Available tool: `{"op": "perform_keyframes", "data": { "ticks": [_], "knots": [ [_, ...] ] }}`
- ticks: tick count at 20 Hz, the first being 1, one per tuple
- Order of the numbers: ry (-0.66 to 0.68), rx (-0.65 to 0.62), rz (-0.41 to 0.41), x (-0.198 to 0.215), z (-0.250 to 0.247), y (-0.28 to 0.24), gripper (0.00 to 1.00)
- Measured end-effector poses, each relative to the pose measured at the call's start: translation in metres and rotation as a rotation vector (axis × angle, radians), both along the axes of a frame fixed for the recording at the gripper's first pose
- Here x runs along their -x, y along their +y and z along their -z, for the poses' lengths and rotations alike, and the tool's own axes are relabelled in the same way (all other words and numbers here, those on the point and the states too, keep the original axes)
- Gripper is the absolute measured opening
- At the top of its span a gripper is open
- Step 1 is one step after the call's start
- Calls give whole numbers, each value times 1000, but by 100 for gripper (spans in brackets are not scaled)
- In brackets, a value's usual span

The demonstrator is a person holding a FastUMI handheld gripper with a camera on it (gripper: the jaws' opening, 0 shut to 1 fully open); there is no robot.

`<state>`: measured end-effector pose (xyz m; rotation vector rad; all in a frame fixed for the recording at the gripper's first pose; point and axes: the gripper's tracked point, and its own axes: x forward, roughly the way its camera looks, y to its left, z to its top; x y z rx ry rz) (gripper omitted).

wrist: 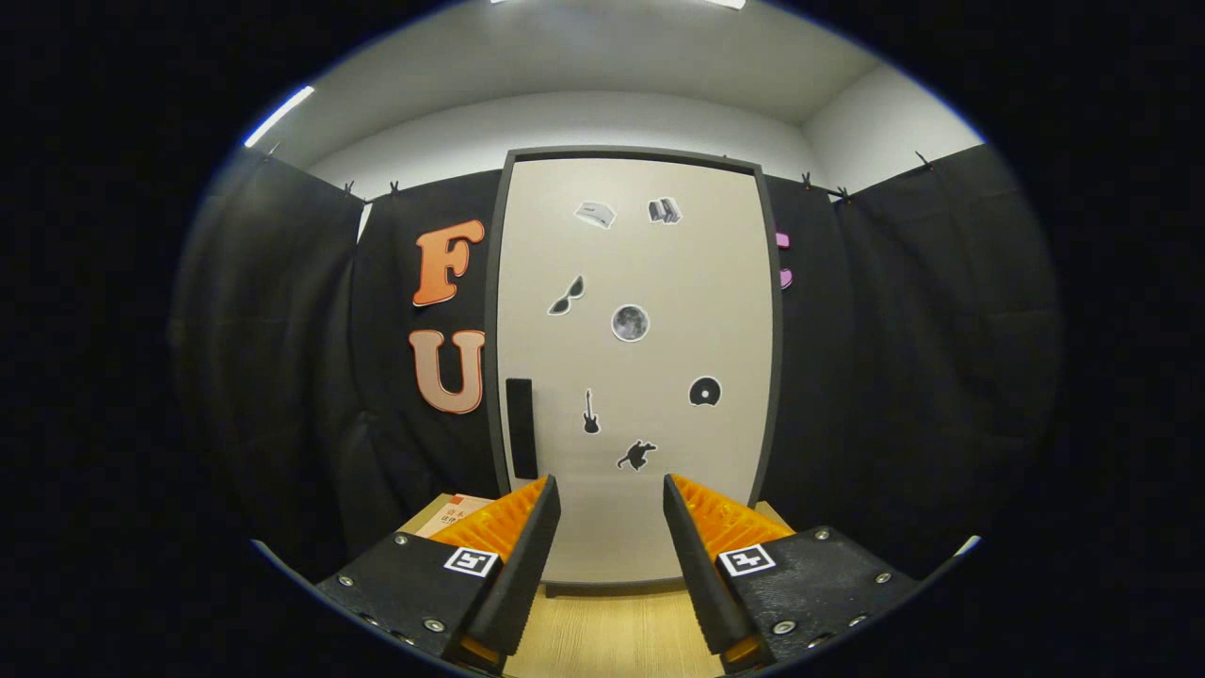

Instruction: Open the shoe cabinet door, grab the shoes and put them into the shoe cabinet, then close the shoe cabinet door.

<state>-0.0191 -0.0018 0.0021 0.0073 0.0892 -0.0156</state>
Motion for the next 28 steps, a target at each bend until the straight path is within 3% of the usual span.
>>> {"op": "perform_keyframes", "data": {
  "ticks": [11,21,28],
  "knots": [
    [-2,-17,81,64,3,-17,75],
    [-19,-18,68,72,-4,-12,91],
    [-32,-21,75,71,-8,-14,93]
  ]
}}
